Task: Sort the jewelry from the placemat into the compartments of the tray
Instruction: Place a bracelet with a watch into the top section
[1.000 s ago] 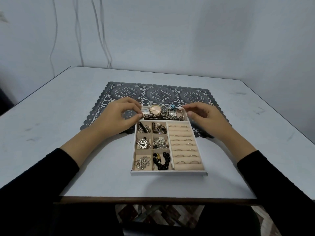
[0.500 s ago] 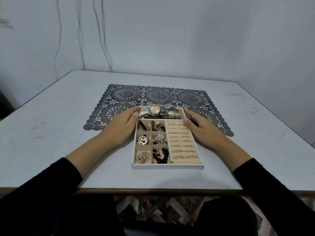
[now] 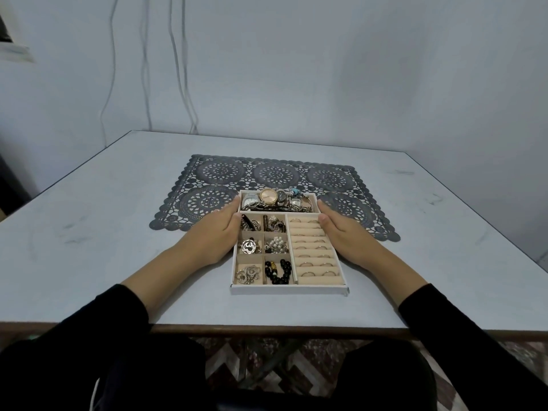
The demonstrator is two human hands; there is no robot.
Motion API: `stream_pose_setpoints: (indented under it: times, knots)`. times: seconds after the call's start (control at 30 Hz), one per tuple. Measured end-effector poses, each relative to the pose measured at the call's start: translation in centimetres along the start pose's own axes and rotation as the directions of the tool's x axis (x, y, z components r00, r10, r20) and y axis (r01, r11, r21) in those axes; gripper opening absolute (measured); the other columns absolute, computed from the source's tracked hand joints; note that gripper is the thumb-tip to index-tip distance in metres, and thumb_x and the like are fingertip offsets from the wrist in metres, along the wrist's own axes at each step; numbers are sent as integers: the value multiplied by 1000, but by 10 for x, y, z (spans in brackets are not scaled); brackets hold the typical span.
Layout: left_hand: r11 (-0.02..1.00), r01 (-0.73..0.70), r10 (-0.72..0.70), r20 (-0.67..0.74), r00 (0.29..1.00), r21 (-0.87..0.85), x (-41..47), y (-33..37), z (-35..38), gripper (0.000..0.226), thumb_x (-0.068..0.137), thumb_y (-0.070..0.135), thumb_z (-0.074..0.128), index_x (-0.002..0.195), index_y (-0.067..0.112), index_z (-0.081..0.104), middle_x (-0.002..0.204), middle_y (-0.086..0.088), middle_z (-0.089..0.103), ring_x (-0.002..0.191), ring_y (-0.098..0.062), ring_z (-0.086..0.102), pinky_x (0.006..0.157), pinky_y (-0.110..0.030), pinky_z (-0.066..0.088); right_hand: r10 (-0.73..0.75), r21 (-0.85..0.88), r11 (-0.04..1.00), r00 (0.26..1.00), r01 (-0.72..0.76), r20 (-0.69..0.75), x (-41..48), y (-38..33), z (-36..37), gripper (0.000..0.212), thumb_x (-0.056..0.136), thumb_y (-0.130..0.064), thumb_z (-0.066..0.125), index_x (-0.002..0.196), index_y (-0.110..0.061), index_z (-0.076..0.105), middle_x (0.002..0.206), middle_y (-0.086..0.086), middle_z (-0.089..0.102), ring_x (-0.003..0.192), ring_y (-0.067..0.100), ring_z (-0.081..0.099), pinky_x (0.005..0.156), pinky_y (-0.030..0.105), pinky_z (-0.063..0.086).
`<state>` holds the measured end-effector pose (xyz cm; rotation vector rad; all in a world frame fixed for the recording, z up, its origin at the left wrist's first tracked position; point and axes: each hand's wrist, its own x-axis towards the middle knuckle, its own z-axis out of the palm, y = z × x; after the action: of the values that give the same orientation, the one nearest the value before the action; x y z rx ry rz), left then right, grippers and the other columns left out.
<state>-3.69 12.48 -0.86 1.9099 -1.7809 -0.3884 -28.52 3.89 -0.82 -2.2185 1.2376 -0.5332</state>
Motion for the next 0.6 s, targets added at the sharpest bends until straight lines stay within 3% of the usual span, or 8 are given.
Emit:
stream_pose_setpoints:
  times: [0.37,0.6]
  knots:
    - [999,49,-50,46,998,19,58,-11,-5,51,107,32,19,156,22,11,157,-8,30,142,-26,34,109,-29,28,39,14,999,999,-39,-18,50,1,-6,46,105,-36,25,150,-30,20,152,-3,35,139,20,33,104,22,26]
    - [997,67,-68,42,997,23,89,-16,-6,51,107,33,19,156,23,12,157,-9,31,142,-27,33,111,-31,27,52,24,998,998,-52,-24,78,5,-12,46,105,-37,26,150,-29,22,152,0,36,138,21,35,102,23,28]
